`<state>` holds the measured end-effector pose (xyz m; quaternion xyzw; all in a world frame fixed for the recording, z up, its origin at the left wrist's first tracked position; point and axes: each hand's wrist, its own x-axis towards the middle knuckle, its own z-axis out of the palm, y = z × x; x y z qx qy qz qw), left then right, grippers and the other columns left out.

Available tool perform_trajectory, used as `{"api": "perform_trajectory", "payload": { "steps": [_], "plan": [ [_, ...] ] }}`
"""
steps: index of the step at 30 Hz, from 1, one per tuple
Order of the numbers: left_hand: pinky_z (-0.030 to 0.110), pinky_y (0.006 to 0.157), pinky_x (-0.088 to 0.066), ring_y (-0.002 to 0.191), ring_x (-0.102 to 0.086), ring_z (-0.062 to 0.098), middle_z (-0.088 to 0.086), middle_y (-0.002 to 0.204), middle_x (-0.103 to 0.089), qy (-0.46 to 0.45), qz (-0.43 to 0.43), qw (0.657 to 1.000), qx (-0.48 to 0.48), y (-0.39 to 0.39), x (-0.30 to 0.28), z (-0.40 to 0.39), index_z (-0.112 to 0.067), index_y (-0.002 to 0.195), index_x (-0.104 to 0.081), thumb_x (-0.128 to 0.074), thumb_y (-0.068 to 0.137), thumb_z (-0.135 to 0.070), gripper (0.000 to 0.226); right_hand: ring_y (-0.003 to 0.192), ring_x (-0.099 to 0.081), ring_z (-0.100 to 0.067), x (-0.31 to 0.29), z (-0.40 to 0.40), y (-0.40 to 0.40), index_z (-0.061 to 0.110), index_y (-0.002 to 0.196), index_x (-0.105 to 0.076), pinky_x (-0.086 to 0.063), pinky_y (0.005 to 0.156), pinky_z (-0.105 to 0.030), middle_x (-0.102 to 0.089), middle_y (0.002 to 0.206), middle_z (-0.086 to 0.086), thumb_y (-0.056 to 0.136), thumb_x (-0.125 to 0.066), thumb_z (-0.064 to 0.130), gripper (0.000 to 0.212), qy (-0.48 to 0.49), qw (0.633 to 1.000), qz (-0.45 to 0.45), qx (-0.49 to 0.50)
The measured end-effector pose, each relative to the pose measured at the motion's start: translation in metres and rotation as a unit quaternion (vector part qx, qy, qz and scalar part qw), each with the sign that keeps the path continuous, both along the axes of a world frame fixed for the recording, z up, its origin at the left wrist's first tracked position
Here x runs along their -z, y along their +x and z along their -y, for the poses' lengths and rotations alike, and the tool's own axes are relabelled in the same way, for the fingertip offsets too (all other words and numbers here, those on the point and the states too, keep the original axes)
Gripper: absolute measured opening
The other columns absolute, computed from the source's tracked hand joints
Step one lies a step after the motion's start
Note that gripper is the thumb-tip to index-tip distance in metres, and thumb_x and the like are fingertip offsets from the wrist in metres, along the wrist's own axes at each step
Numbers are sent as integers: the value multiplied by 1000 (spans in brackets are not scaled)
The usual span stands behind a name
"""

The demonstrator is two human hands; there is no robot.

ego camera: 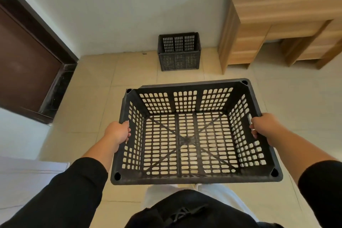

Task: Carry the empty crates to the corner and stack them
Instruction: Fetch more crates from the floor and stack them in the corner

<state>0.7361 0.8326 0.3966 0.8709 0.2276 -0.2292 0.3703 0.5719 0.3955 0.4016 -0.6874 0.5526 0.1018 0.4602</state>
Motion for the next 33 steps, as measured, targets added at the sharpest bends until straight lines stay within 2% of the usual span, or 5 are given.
{"api": "perform_trajectory", "payload": {
  "steps": [13, 17, 22, 26, 33],
  "plan": [
    [37, 67, -52, 70, -61, 23, 13, 84, -69, -25, -1, 998, -53, 222, 4, 69, -3, 98, -67, -54, 108, -28, 29, 77, -65, -35, -2, 82, 253, 4, 109, -56, -60, 86, -52, -70, 100, -26, 102, -55, 10, 9, -18, 998, -10, -57],
    [39, 65, -53, 65, -59, 23, 13, 83, -68, -42, -20, 998, -34, 313, 10, 87, -2, 100, -66, -52, 108, -26, 29, 67, -61, -29, -5, 109, 331, -9, 114, -62, -56, 65, -42, -64, 80, -17, 94, -57, 1, 23, -40, 995, -9, -90],
    [43, 73, -55, 69, -61, 25, 13, 85, -70, -48, -30, 998, -23, 417, 7, 124, -4, 100, -67, -54, 107, -29, 29, 88, -70, -39, -13, 140, 417, -1, 106, -58, -59, 93, -53, -69, 99, -23, 100, -57, 7, 10, -35, 997, -24, -71],
    [42, 73, -55, 70, -61, 24, 12, 86, -70, -51, -27, 998, -6, 495, 8, 166, -4, 103, -68, -55, 107, -30, 29, 100, -72, -43, -3, 177, 476, 5, 104, -57, -58, 96, -57, -71, 104, -23, 97, -61, 7, 8, -33, 997, -31, -56],
    [39, 71, -53, 74, -62, 23, 12, 88, -70, -27, -10, 1000, -7, 609, 18, 244, -2, 112, -68, -53, 108, -31, 32, 103, -72, -42, 15, 247, 590, 6, 99, -57, -58, 97, -56, -71, 104, -25, 99, -60, 11, 5, 6, 999, -39, -16]
  ]
}}
